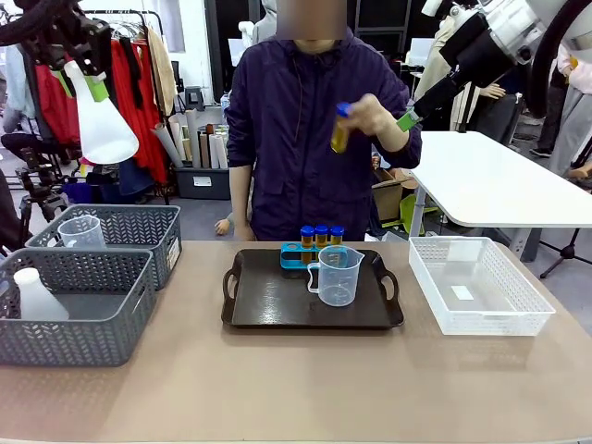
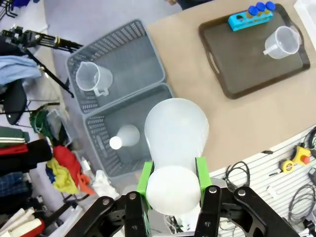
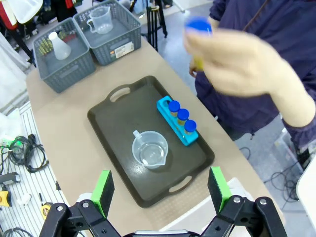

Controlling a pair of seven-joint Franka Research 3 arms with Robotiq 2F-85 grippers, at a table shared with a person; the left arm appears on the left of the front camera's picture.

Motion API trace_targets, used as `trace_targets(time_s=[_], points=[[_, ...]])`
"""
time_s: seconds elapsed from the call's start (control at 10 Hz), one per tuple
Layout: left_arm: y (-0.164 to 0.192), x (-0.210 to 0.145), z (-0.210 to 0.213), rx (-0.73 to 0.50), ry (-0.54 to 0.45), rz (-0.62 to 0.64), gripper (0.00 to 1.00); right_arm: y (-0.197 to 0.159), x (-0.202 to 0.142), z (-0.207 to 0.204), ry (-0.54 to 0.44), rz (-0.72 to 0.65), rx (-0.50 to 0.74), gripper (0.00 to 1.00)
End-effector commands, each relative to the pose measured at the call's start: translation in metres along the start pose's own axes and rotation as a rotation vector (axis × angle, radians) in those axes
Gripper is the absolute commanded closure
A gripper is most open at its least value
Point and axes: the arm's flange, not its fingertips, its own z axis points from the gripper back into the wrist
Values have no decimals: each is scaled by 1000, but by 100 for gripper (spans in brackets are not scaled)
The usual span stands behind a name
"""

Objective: Prepare the laboratory tools.
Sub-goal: Pick up one Small flask and place it on the Handle tray.

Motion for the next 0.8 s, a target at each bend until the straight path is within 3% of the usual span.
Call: trace_targets(time_s=[0.0,0.2,0.3,0.4,0.7], points=[[0,-4,1,4,-1,16,100,0,0,1,-5,1,3,0],[0,0,0,0,0,1,100,0,0,1,-5,1,3,0],[1,15,-5,46,54,46,100,0,0,1,-5,1,3,0],[-7,29,-5,57,68,-4,100,0,0,1,-5,1,3,0],[-60,76,-29,90,107,-133,100,0,0,1,-5,1,3,0]])
